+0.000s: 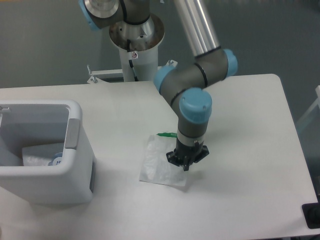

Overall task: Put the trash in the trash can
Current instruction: 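Lift the bag and carry it over the trash bin, then lower the bag into the bin and release it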

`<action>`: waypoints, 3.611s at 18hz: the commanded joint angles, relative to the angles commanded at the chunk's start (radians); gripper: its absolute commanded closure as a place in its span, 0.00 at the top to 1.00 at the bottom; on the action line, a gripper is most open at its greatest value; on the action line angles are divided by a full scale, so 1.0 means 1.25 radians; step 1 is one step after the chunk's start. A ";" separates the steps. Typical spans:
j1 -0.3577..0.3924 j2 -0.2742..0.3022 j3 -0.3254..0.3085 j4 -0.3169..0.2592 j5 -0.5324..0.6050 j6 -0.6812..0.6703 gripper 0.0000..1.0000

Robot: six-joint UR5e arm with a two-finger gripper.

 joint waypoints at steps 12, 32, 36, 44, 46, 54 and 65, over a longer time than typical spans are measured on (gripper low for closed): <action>0.000 0.185 0.105 0.007 -0.145 -0.196 0.00; -0.292 0.254 0.186 0.034 -0.269 -0.001 0.00; -0.320 0.253 0.155 0.034 -0.269 0.069 0.00; -0.342 0.249 0.076 0.032 -0.269 0.135 0.00; -0.347 0.242 0.066 0.032 -0.266 0.143 0.00; -0.382 0.165 0.061 0.032 -0.260 0.123 0.00; -0.374 0.176 0.086 0.033 -0.260 0.092 1.00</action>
